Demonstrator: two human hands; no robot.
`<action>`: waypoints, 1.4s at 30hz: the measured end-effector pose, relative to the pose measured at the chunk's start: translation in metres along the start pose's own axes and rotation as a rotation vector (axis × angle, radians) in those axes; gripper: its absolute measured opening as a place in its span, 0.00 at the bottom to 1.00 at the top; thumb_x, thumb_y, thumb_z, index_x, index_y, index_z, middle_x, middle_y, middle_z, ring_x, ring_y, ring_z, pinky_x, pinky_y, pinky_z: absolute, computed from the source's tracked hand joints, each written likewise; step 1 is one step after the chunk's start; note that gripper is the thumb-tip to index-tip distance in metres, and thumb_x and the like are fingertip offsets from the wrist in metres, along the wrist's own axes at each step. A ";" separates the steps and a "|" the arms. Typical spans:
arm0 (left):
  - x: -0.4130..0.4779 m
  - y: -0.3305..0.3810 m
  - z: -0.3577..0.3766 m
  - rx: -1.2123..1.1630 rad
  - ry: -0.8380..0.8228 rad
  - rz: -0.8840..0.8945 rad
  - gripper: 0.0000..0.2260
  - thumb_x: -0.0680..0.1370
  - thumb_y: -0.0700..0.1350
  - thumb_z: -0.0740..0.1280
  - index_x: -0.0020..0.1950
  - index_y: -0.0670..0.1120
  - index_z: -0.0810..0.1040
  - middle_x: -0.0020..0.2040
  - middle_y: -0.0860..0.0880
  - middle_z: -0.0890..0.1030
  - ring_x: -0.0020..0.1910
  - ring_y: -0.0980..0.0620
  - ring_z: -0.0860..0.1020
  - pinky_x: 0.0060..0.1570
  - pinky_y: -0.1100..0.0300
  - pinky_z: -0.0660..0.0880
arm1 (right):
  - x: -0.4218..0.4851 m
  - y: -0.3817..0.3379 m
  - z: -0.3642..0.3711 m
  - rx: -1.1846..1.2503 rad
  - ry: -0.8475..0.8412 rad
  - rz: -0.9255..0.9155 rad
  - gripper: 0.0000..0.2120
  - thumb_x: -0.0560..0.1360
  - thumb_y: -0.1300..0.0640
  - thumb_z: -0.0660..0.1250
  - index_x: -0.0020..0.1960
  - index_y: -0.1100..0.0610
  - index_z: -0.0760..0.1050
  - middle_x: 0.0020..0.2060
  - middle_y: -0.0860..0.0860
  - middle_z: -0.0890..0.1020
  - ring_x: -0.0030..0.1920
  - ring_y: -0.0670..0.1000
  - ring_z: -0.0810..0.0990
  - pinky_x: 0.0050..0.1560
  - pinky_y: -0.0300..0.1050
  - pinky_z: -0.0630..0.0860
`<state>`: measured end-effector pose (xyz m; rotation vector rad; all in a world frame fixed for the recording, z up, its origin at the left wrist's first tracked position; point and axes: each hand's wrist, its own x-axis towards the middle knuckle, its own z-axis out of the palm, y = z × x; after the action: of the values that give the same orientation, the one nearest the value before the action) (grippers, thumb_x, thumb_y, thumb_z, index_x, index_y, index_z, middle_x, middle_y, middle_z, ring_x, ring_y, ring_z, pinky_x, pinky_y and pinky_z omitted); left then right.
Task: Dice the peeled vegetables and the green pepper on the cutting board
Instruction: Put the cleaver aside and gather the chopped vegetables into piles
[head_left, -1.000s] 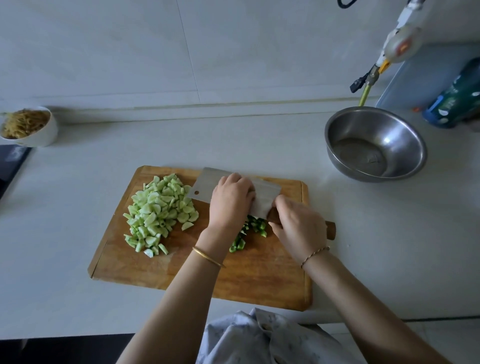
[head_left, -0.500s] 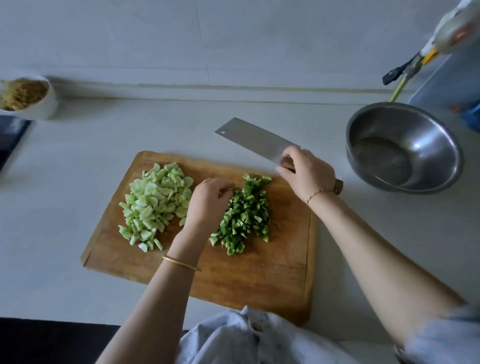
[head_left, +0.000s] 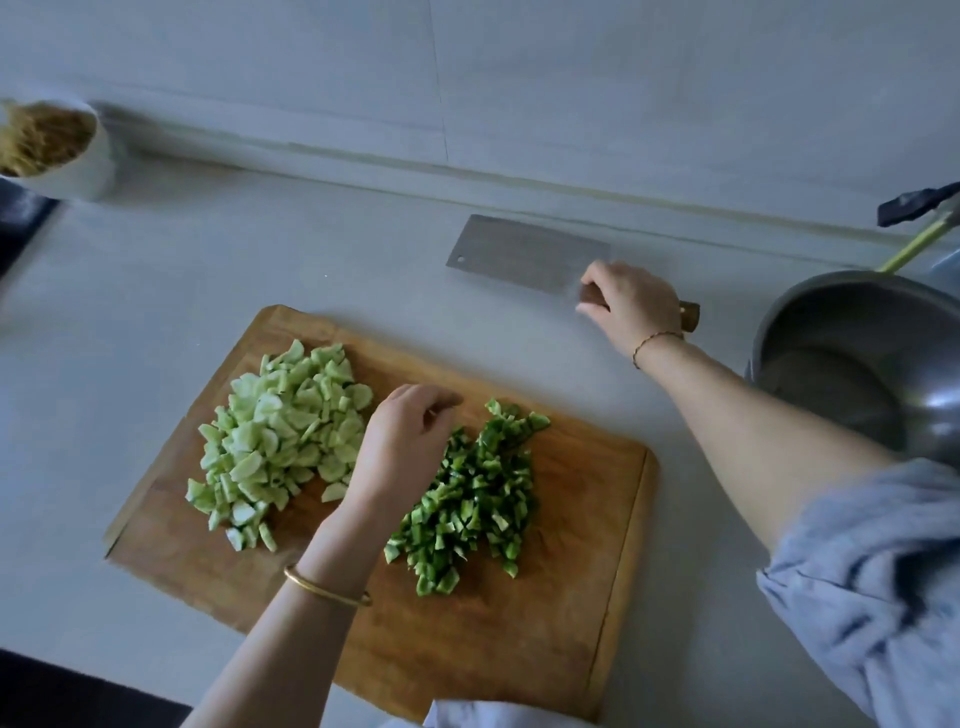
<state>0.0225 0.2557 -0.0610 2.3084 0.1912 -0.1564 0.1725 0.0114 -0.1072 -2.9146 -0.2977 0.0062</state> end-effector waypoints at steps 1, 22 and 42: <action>0.001 0.001 0.002 -0.004 0.004 -0.009 0.09 0.78 0.39 0.64 0.54 0.47 0.81 0.50 0.54 0.79 0.48 0.57 0.76 0.46 0.72 0.68 | 0.005 0.005 0.001 0.003 0.005 -0.009 0.13 0.76 0.51 0.67 0.55 0.58 0.73 0.50 0.57 0.79 0.49 0.62 0.77 0.44 0.52 0.71; -0.079 -0.046 -0.009 -0.134 0.302 -0.053 0.13 0.79 0.42 0.64 0.63 0.48 0.76 0.58 0.56 0.75 0.60 0.56 0.72 0.60 0.55 0.73 | -0.084 -0.085 0.011 0.547 0.179 -0.032 0.13 0.78 0.58 0.60 0.55 0.63 0.80 0.51 0.58 0.82 0.54 0.58 0.79 0.53 0.44 0.71; -0.056 -0.053 0.045 0.081 0.096 0.248 0.26 0.79 0.50 0.48 0.72 0.38 0.66 0.71 0.42 0.70 0.72 0.48 0.64 0.74 0.56 0.55 | -0.149 -0.135 0.053 0.592 0.063 -0.207 0.19 0.79 0.52 0.57 0.60 0.62 0.79 0.59 0.55 0.81 0.64 0.54 0.77 0.68 0.41 0.64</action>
<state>-0.0445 0.2530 -0.1201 2.3993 -0.0544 0.0739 -0.0015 0.1222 -0.1332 -2.2840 -0.4893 -0.0250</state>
